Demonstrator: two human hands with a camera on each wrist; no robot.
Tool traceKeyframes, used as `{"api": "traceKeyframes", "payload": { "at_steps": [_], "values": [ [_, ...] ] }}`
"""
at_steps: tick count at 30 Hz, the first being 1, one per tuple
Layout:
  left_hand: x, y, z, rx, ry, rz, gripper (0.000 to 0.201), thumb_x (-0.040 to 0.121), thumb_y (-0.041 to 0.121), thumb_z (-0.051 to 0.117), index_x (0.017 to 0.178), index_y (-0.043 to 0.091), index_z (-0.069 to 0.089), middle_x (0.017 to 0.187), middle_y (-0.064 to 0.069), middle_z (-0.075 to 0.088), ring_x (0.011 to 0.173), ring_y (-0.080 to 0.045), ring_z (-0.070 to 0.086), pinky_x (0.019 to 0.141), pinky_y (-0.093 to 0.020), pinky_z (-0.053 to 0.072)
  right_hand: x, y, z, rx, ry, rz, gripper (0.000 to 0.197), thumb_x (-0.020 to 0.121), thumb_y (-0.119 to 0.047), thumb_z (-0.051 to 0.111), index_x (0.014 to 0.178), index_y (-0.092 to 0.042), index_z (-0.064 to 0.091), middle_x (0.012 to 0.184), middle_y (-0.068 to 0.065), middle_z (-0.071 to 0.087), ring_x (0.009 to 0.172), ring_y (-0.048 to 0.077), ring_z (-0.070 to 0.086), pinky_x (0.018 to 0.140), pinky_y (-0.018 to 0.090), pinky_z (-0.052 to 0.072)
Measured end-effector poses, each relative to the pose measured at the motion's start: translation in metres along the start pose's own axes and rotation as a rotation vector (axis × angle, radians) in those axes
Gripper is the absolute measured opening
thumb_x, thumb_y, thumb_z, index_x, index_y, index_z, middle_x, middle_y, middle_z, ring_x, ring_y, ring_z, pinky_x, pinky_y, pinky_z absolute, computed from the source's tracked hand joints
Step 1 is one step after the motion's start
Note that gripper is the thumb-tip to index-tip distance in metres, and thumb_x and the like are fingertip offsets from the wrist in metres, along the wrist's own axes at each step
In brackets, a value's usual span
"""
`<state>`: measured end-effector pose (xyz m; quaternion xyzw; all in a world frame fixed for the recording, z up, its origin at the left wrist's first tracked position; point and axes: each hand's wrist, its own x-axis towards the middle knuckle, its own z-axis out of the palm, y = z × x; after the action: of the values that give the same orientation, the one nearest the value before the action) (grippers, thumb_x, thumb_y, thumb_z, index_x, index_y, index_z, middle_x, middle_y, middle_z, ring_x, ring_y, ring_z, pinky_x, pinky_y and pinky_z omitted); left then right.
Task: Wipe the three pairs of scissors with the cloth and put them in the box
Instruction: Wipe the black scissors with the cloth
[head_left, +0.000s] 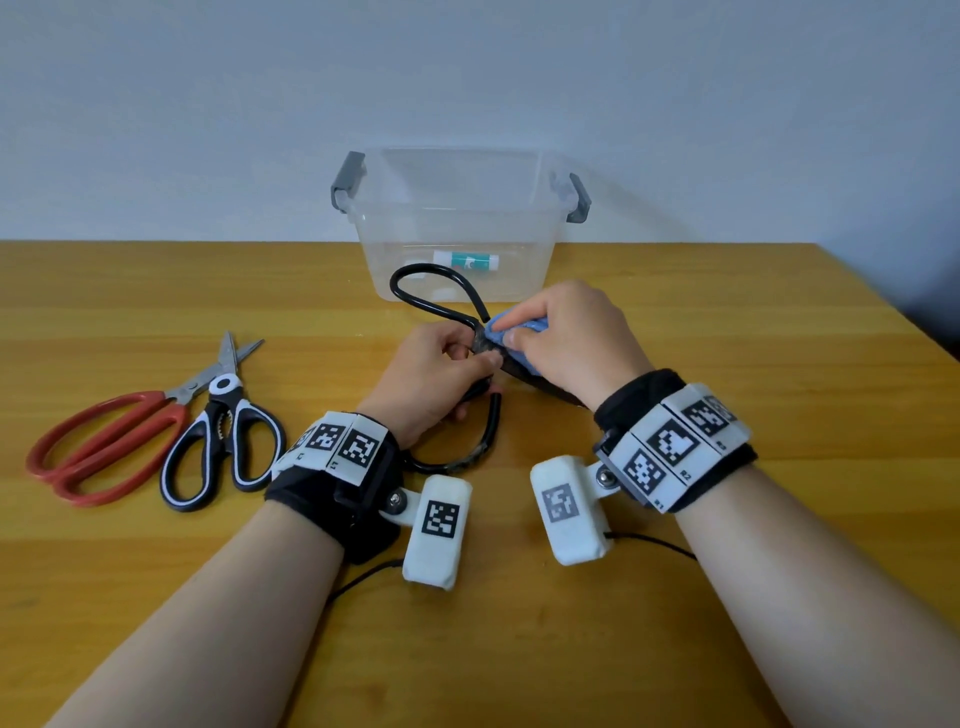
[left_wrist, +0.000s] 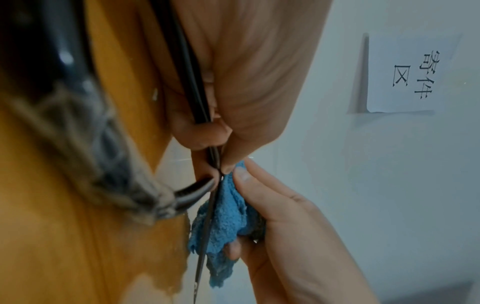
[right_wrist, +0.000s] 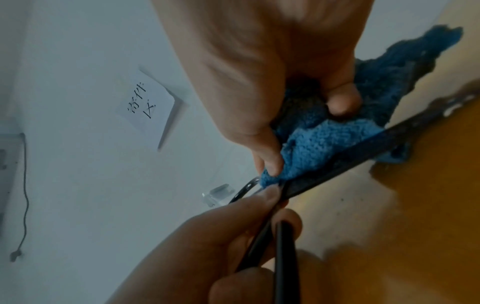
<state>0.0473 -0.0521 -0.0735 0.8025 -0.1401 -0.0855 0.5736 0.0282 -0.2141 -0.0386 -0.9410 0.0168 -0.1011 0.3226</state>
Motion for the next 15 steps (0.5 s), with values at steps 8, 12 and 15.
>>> {"api": "traceKeyframes", "payload": {
  "at_steps": [8, 12, 15],
  "values": [
    [0.003, -0.001, -0.001, -0.006, 0.006, -0.032, 0.039, 0.099, 0.013, 0.065, 0.072, 0.016, 0.036, 0.052, 0.002, 0.063, 0.067, -0.041, 0.071, 0.04, -0.025, 0.036, 0.004, -0.001, -0.021, 0.029, 0.028, 0.026, 0.016, 0.094, -0.024, 0.068, 0.096, -0.034, 0.08, 0.118, -0.011, 0.073, 0.073, 0.004, 0.064, 0.066, 0.027, 0.054],
    [-0.002, 0.005, -0.001, -0.018, -0.005, -0.023, 0.024, 0.098, 0.009, 0.065, 0.082, 0.009, 0.047, 0.076, -0.037, 0.057, 0.051, -0.009, 0.069, 0.036, -0.023, 0.036, -0.004, -0.013, -0.012, 0.038, -0.1, -0.063, 0.017, 0.093, -0.025, 0.069, 0.099, -0.035, 0.081, 0.113, -0.012, 0.073, 0.08, 0.002, 0.063, 0.059, 0.012, 0.042],
    [-0.001, 0.002, -0.002, -0.023, -0.003, 0.006, 0.031, 0.099, 0.009, 0.065, 0.078, 0.011, 0.042, 0.086, -0.045, 0.057, 0.052, -0.006, 0.068, 0.036, -0.023, 0.036, -0.001, -0.014, -0.004, -0.029, -0.062, -0.018, 0.016, 0.093, -0.03, 0.069, 0.099, -0.038, 0.08, 0.119, -0.008, 0.071, 0.072, 0.008, 0.059, 0.054, 0.017, 0.039]
  ]
}}
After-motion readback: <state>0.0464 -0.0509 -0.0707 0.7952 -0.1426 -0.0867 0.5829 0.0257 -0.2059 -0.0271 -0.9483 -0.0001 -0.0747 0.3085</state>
